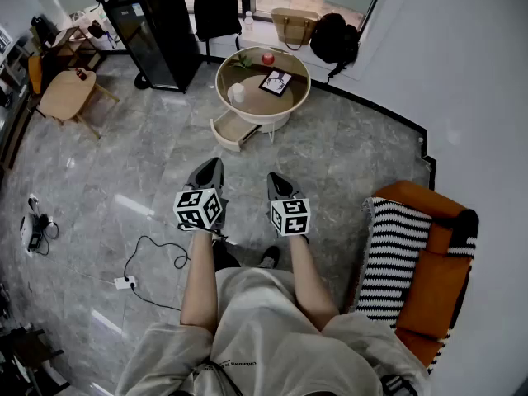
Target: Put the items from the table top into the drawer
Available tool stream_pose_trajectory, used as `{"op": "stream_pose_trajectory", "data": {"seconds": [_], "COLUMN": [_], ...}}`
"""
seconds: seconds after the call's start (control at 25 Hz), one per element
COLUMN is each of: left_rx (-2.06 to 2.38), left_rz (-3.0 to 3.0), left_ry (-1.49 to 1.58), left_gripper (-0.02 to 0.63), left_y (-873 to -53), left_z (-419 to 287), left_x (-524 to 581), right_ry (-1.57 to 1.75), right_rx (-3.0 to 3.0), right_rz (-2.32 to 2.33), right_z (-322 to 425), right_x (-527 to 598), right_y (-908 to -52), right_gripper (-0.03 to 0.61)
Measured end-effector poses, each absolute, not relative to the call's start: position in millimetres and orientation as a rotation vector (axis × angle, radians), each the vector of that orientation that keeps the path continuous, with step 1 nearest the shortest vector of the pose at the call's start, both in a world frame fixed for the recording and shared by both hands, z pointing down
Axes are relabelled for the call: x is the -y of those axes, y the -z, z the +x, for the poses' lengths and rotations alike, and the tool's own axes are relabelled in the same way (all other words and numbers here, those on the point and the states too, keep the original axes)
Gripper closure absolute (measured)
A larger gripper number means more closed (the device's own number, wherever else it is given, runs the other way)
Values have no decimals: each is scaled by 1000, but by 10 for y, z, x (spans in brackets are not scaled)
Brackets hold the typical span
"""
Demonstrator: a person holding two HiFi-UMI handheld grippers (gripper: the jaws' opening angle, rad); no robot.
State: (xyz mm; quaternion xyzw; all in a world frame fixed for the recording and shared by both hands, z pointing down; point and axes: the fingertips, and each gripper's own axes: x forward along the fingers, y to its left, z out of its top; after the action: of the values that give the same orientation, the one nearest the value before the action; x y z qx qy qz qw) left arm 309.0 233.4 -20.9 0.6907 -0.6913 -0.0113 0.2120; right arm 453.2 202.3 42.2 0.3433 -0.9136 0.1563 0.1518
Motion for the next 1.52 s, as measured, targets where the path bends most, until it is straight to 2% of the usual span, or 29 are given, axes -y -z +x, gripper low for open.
{"op": "stream_pose_trajectory", "data": {"seconds": [0.16,0.64,0.84,1.04,1.16,1.36,1.52], "left_rx": [1910,1829,1771,1598,1586,1618,1651], "left_rz": [1941,1956,2006,2075,2108,2072,2024], "left_ry": [-135,-95,-165,-33,-66,13,59], "left_gripper": [592,592,592,592,592,592,592], "left_y": [96,7,-82,-109,-117,-140,-242], "left_z": [2977,2024,1645,1202,816,111,-232], "left_x": [-2327,-2249,-2128,-1902,-1818,-1716,-1669], "right_ry": [-473,-655,-743,-774,-819,-1000,-994], "right_rx": [2618,2595,2573,2527,2512,2494,2483], "right_rz": [1001,1039,1057,1163,1240,1433,1495], "right_z": [4362,3428,3040,2601,2356,2376,2499], "right_x": [-2041,-1870,-1828,-1579,-1455,-1268,-1187], "right_y": [-399,-388,-452,-522,-522,-496,-471], "right_gripper": [545,544,543,543,543,543,543]}}
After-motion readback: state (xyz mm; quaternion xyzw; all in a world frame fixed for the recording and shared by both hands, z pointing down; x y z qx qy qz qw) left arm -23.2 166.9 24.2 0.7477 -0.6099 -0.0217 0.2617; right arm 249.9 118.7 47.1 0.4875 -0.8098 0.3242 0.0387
